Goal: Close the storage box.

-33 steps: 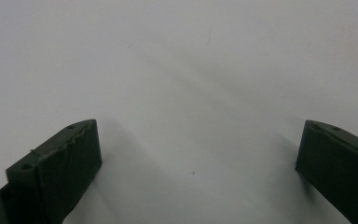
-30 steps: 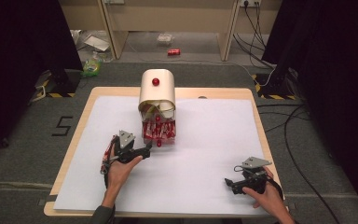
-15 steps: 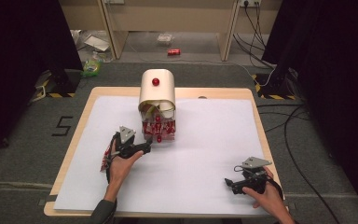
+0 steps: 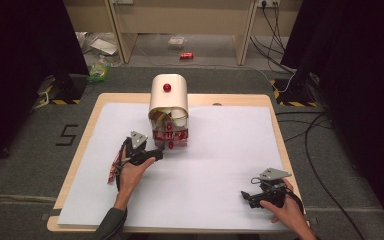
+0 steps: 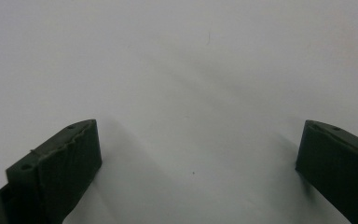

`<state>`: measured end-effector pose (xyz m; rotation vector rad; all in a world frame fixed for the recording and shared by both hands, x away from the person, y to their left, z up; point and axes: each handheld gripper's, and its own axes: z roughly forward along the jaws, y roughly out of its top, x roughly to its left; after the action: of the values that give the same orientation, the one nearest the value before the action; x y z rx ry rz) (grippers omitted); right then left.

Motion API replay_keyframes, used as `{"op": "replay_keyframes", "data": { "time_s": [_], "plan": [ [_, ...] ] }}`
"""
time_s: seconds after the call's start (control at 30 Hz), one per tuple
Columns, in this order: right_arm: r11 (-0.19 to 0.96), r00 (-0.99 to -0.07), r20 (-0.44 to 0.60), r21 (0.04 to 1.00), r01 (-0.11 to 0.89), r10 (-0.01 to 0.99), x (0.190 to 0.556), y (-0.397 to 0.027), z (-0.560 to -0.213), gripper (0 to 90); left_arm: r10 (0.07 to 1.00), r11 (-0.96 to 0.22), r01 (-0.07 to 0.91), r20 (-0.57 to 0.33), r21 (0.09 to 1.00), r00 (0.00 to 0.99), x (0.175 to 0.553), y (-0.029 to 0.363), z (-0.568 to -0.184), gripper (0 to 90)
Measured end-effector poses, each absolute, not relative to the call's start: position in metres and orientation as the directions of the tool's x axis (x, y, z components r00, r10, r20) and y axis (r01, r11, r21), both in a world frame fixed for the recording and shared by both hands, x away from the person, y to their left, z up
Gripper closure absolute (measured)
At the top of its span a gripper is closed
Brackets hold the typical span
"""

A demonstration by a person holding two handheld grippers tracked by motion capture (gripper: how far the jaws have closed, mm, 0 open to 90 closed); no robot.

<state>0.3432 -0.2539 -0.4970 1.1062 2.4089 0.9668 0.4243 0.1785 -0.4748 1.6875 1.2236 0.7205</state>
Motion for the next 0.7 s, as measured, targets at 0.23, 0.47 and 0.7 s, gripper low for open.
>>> {"op": "replay_keyframes", "data": {
  "time_s": [0.23, 0.47, 0.7],
  "plan": [
    [0.472, -0.650, -0.007, 0.694, 0.545, 0.760, 0.343, -0.254, -0.497, 0.4, 0.943, -0.106, 0.412, -0.040, 0.905, 0.331, 0.430, 0.177, -0.475, 14.3],
    [0.472, -0.650, -0.007, 0.693, 0.545, 0.760, 0.343, -0.254, -0.497, 0.4, 0.946, -0.095, 0.416, -0.048, 0.904, 0.320, 0.436, 0.176, -0.476, 14.3],
    [0.472, -0.650, -0.007, 0.693, 0.544, 0.760, 0.343, -0.254, -0.497, 0.4, 0.951, -0.077, 0.419, -0.060, 0.905, 0.304, 0.441, 0.176, -0.476, 14.4]
  ]
}}
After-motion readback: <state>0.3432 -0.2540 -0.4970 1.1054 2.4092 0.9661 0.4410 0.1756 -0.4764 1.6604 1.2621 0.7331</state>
